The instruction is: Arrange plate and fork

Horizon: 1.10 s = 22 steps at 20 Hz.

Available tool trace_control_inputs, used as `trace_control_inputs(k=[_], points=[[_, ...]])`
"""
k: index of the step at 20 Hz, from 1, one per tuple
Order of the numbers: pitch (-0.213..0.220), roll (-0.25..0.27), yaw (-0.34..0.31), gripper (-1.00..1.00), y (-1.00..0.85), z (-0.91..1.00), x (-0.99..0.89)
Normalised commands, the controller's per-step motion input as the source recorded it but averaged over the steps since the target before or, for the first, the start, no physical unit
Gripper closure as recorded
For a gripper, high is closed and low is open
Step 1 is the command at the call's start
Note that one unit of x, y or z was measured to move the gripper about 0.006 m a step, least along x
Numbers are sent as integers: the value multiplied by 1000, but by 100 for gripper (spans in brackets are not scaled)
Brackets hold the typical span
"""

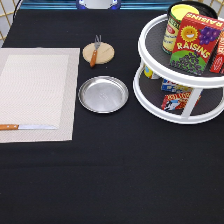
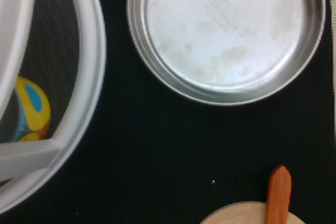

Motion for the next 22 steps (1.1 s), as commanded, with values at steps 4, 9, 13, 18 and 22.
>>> trace_control_inputs(k=[4, 9, 13, 18, 22], points=[[8, 0, 0, -100, -14, 0, 339], [78, 5, 0, -100, -211, 93, 845], [94, 39, 3, -100, -367, 129, 900], [84, 50, 0, -100, -430, 52, 887], [51, 73, 29, -100, -351, -96, 779]])
